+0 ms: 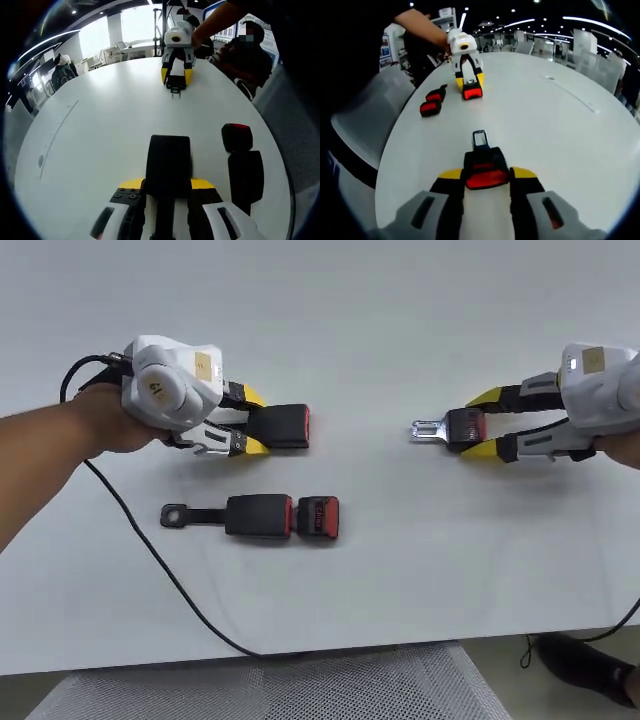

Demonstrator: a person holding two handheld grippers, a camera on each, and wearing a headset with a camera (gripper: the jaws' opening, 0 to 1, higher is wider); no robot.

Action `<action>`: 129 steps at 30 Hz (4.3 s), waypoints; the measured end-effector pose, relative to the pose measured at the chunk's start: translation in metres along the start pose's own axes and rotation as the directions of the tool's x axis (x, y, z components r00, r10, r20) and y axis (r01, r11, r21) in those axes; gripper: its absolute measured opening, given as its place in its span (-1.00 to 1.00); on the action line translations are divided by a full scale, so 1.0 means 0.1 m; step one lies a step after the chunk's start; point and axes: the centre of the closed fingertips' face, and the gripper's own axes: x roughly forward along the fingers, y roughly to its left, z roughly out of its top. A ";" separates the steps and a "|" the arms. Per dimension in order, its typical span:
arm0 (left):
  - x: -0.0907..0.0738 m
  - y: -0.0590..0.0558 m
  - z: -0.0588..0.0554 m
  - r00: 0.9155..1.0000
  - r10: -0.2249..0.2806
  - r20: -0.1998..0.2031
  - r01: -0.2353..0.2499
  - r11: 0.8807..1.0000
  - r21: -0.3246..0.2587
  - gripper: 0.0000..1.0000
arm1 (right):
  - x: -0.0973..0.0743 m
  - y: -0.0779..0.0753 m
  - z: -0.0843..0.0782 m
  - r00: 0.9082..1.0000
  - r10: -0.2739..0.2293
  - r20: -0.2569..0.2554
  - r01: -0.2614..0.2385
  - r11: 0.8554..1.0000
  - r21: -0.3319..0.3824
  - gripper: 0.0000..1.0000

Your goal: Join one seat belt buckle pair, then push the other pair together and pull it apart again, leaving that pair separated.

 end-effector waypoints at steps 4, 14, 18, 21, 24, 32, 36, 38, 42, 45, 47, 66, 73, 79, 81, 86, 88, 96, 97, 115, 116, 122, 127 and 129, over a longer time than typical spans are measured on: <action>0.00 0.00 0.00 1.000 0.000 -0.003 0.000 1.000 -0.001 -0.34 | 0.08 0.01 0.07 1.000 -0.001 0.022 0.001 1.000 0.005 -0.31; 0.02 0.00 -0.01 1.000 -0.008 -0.014 0.008 1.000 0.005 -0.34 | 0.30 0.03 0.27 0.998 0.015 0.055 -0.015 1.000 -0.004 -0.31; 0.02 -0.01 -0.02 1.000 -0.011 -0.017 0.011 1.000 0.006 -0.34 | 0.42 0.02 0.37 0.998 0.019 0.063 -0.019 1.000 -0.006 -0.31; 0.02 -0.01 -0.02 1.000 -0.010 -0.014 0.010 1.000 0.003 -0.34 | 0.49 0.04 0.45 0.997 0.017 0.075 -0.016 1.000 -0.004 -0.31; 0.02 -0.02 -0.02 1.000 -0.010 -0.015 0.010 1.000 0.000 -0.34 | 0.56 0.06 0.52 0.996 0.010 0.083 -0.009 1.000 -0.007 -0.31; 0.02 -0.02 -0.03 1.000 -0.010 -0.018 0.010 1.000 -0.003 -0.34 | 0.80 0.09 0.69 0.997 0.015 0.082 -0.015 1.000 -0.002 -0.31; 0.02 -0.02 -0.03 1.000 -0.010 -0.020 0.010 1.000 -0.002 -0.34 | 0.93 0.09 0.80 0.996 0.016 0.090 -0.016 1.000 -0.006 -0.31; 0.02 -0.02 -0.04 1.000 -0.010 -0.021 0.010 1.000 -0.002 -0.34 | 0.99 0.10 0.84 0.995 0.017 0.094 -0.017 1.000 -0.009 -0.31; 0.02 -0.02 -0.04 1.000 -0.010 -0.023 0.010 1.000 0.000 -0.34 | 1.06 0.13 0.91 0.996 0.020 0.089 -0.019 1.000 -0.019 -0.31; 0.02 -0.01 -0.04 1.000 -0.011 -0.026 0.011 1.000 0.002 -0.34 | 1.06 0.14 0.91 0.996 0.018 0.085 -0.017 1.000 -0.019 -0.31; 0.01 -0.01 -0.03 1.000 -0.011 -0.026 0.011 1.000 0.003 -0.34 | 1.06 0.15 0.91 0.996 0.018 0.083 -0.017 1.000 -0.018 -0.31; 0.03 -0.01 -0.02 0.998 -0.027 -0.049 0.029 0.999 0.032 -0.36 | 1.12 0.25 0.98 0.998 0.006 0.057 -0.006 1.000 0.010 -0.32; 0.04 -0.01 -0.02 0.999 -0.028 -0.045 0.030 0.999 0.035 -0.36 | 1.18 0.27 1.03 0.997 -0.028 0.072 0.024 0.998 0.056 -0.33; 0.04 -0.02 -0.02 0.998 -0.030 -0.047 0.032 0.999 0.037 -0.37 | 1.19 0.28 1.03 0.997 -0.046 0.058 0.042 0.996 0.075 -0.33; 0.04 -0.02 -0.03 0.998 -0.030 -0.050 0.032 0.999 0.038 -0.37 | 1.19 0.29 1.03 0.997 -0.048 0.054 0.044 0.996 0.075 -0.33; 0.03 -0.02 -0.04 0.998 -0.030 -0.057 0.033 0.999 0.041 -0.37 | 1.21 0.29 1.03 0.996 -0.069 0.049 0.065 0.994 0.083 -0.32; 0.03 -0.03 -0.04 0.998 -0.031 -0.058 0.033 0.999 0.042 -0.37 | 1.21 0.29 1.04 0.996 -0.074 0.046 0.070 0.994 0.084 -0.32; 0.02 -0.03 -0.05 0.997 -0.031 -0.064 0.034 0.998 0.046 -0.36 | 1.22 0.29 1.04 0.995 -0.087 0.041 0.083 0.993 0.084 -0.31; 0.01 -0.03 -0.06 0.997 -0.031 -0.064 0.034 0.998 0.046 -0.36 | 1.22 0.28 1.04 0.995 -0.089 0.042 0.085 0.993 0.085 -0.31; 0.02 -0.05 -0.06 0.997 -0.032 -0.073 0.036 0.998 0.055 -0.35 | 1.22 0.26 1.02 0.993 -0.120 0.017 0.119 0.991 0.055 -0.30; 0.02 -0.05 -0.05 0.997 -0.032 -0.074 0.036 0.998 0.055 -0.35 | 1.22 0.26 1.01 0.993 -0.120 0.016 0.119 0.991 0.056 -0.30; 0.02 -0.05 -0.05 0.997 -0.032 -0.072 0.035 0.998 0.052 -0.35 | 1.20 0.26 1.00 0.992 -0.122 0.015 0.121 0.992 0.048 -0.29; 0.03 -0.05 -0.04 0.996 -0.031 -0.079 0.035 0.998 0.049 -0.35 | 1.11 0.25 0.92 0.991 -0.132 0.020 0.131 0.990 0.050 -0.29; 0.03 -0.05 -0.04 0.997 -0.031 -0.077 0.034 0.998 0.048 -0.35 | 1.09 0.24 0.90 0.991 -0.135 0.019 0.134 0.990 0.050 -0.28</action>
